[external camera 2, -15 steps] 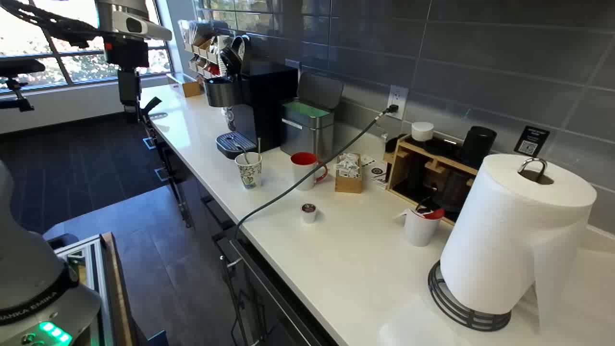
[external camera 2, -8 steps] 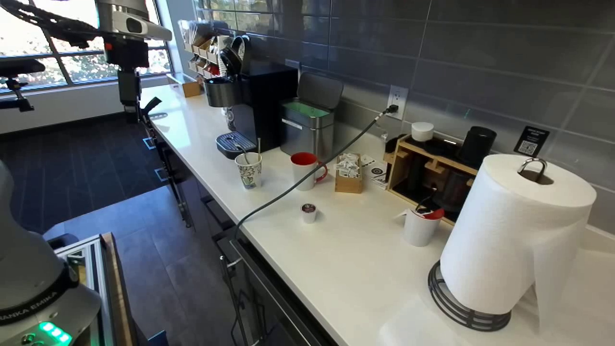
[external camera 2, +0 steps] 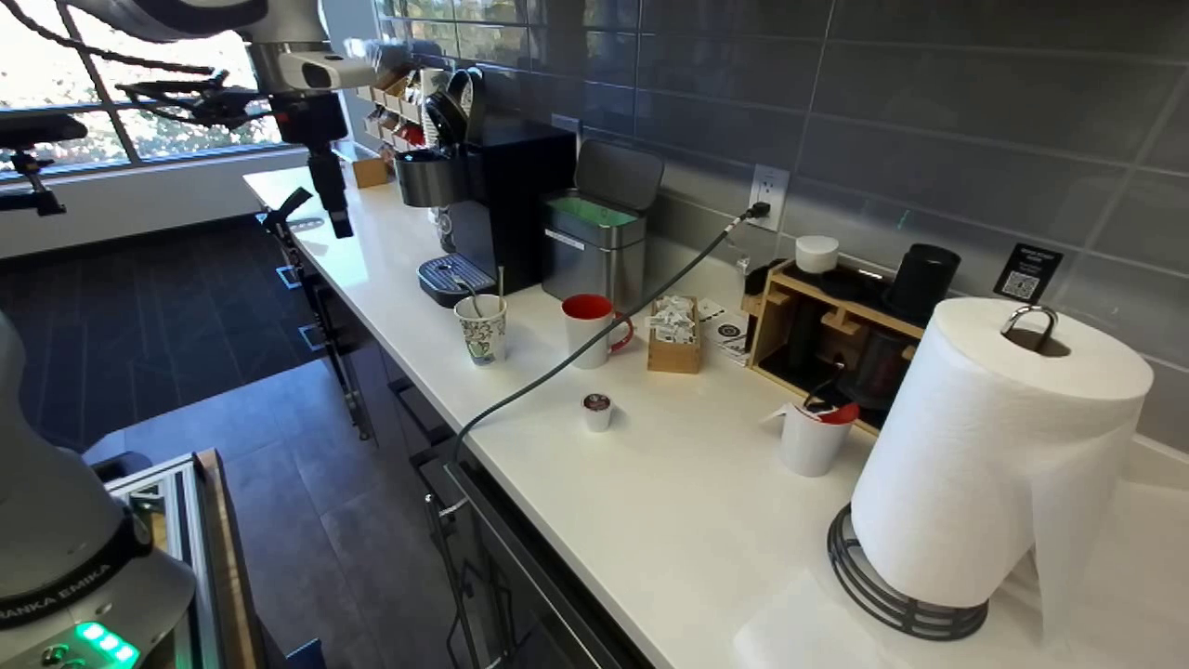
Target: Remove the objects in the paper cup and put them inside the mug
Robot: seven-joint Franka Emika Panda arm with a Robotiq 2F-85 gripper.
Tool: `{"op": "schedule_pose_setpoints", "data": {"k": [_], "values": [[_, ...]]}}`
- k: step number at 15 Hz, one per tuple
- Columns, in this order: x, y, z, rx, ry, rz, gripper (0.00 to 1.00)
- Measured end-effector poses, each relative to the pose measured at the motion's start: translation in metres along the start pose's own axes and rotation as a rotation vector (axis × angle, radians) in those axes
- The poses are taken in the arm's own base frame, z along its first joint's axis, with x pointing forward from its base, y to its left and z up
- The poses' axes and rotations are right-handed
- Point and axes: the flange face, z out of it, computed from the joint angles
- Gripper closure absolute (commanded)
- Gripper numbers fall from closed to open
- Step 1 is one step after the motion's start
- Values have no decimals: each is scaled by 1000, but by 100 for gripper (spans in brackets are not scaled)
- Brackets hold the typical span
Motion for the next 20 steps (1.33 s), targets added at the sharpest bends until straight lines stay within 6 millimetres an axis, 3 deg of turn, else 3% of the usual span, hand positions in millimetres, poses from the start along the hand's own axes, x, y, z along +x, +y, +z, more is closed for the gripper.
{"op": "schedule_pose_setpoints", "data": {"k": [5, 10, 17, 20], "values": [[52, -30, 42, 53, 119, 42, 0], [103, -41, 83, -12, 157, 29, 0], [173, -45, 106, -33, 139, 11, 0], [187, -45, 110, -32, 123, 6, 0]]}}
